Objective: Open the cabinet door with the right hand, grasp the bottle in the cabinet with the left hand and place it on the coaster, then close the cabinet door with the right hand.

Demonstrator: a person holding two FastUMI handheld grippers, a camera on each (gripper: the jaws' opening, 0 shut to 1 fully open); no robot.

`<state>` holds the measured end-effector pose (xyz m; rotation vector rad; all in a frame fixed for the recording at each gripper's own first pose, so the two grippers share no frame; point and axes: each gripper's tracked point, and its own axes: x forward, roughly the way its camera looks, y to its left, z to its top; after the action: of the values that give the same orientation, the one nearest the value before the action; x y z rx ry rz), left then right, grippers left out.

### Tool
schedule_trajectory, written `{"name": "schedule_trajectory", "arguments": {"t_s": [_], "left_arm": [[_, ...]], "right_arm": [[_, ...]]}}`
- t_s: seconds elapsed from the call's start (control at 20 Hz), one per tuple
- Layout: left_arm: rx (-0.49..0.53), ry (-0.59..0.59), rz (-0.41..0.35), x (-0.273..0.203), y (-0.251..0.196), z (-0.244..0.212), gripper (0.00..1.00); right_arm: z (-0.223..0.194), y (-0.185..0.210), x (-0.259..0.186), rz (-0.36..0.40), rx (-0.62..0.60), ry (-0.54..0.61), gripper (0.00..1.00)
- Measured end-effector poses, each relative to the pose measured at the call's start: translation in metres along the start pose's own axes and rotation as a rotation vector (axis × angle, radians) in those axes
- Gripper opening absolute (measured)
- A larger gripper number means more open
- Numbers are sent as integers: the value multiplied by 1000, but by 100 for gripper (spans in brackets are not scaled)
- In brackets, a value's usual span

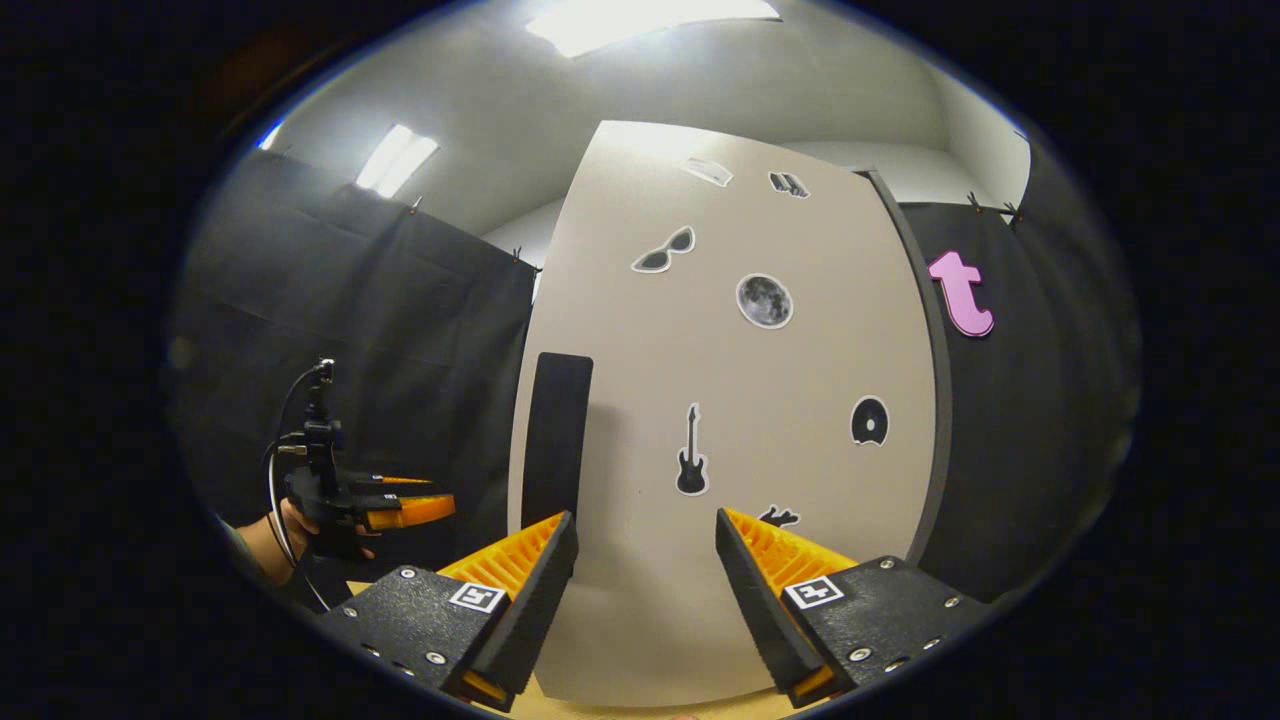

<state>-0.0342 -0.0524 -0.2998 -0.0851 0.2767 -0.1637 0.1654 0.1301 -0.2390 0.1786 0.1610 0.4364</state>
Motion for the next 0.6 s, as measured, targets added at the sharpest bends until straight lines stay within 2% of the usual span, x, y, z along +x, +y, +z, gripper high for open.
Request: {"name": "schedule_trajectory", "arguments": {"t_s": [0.05, 0.4, 0.45, 0.6], "left_arm": [[1, -1, 7, -1, 5, 0, 89], [3, -32, 40, -8, 28, 7, 87], [8, -32, 52, -9, 33, 7, 89], [2, -39, 68, -10, 39, 15, 87]], "right_arm": [[-2, 5, 5, 12, 3, 4, 86], [-5, 7, 29, -30, -38, -20, 87], [-5, 7, 31, -37, -46, -23, 90], [-8, 7, 37, -55, -51, -13, 88]]}}
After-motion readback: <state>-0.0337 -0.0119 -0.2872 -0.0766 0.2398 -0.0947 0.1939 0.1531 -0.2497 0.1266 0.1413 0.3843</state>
